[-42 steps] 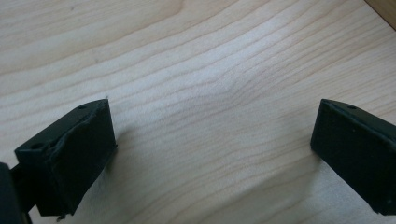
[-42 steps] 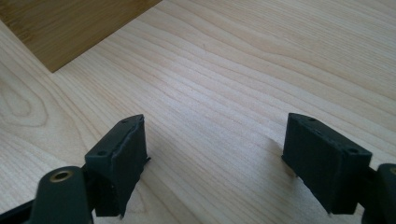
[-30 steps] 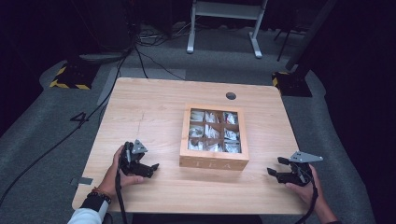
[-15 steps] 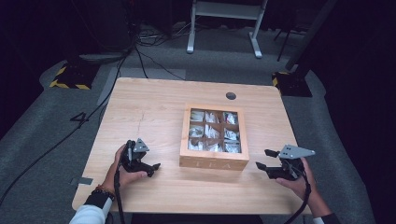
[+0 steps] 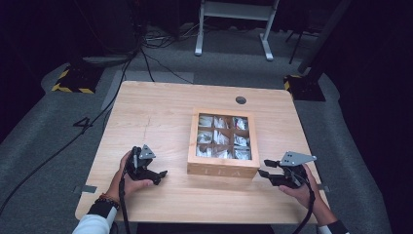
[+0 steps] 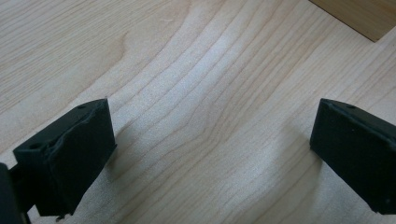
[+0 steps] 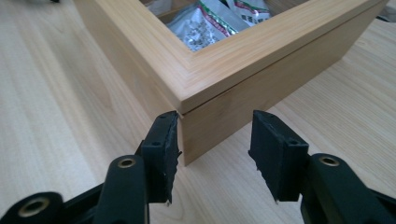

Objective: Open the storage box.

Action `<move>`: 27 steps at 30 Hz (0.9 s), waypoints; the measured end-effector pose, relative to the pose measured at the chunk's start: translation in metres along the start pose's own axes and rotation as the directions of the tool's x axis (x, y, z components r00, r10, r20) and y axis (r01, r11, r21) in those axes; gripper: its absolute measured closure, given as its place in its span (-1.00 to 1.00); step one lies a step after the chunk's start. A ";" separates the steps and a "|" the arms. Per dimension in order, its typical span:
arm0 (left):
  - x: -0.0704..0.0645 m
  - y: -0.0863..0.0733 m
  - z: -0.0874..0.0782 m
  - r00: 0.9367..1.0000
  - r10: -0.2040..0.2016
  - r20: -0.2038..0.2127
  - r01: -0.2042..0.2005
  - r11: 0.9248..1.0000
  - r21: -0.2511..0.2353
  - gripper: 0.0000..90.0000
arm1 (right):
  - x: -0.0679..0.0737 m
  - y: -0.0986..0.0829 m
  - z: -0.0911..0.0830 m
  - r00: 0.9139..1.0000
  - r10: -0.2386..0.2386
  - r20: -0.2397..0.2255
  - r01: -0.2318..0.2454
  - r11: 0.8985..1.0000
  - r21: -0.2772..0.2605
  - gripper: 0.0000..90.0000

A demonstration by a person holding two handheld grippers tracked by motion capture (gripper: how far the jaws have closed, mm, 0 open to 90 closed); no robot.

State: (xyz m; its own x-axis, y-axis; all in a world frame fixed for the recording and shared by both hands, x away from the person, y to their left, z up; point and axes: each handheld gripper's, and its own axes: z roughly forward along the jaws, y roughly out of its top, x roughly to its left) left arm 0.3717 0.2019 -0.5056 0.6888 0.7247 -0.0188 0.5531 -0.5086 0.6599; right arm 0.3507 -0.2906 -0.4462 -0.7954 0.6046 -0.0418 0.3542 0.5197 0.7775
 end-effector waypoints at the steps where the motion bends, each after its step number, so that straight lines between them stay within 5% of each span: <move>1: 0.000 0.000 0.000 1.000 0.000 0.000 0.000 1.000 0.000 -1.00 | 0.000 0.000 0.001 1.000 0.010 -0.012 -0.010 1.000 -0.004 0.19; 15: 0.000 0.000 0.000 1.000 -0.004 -0.002 0.004 1.000 -0.003 -1.00 | 0.006 0.006 0.006 0.999 0.021 -0.035 -0.023 0.999 -0.038 0.37; 27: -0.001 0.000 0.001 1.000 -0.005 -0.002 0.005 1.000 -0.004 -1.00 | 0.012 0.011 0.003 0.999 -0.023 0.044 0.026 0.997 -0.067 0.15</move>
State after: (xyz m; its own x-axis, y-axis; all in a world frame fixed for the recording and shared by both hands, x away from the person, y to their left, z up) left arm 0.3715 0.2007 -0.5058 0.6851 0.7281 -0.0203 0.5546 -0.5034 0.6626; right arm 0.3461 -0.2758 -0.4400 -0.7807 0.6187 -0.0873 0.3000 0.4937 0.8163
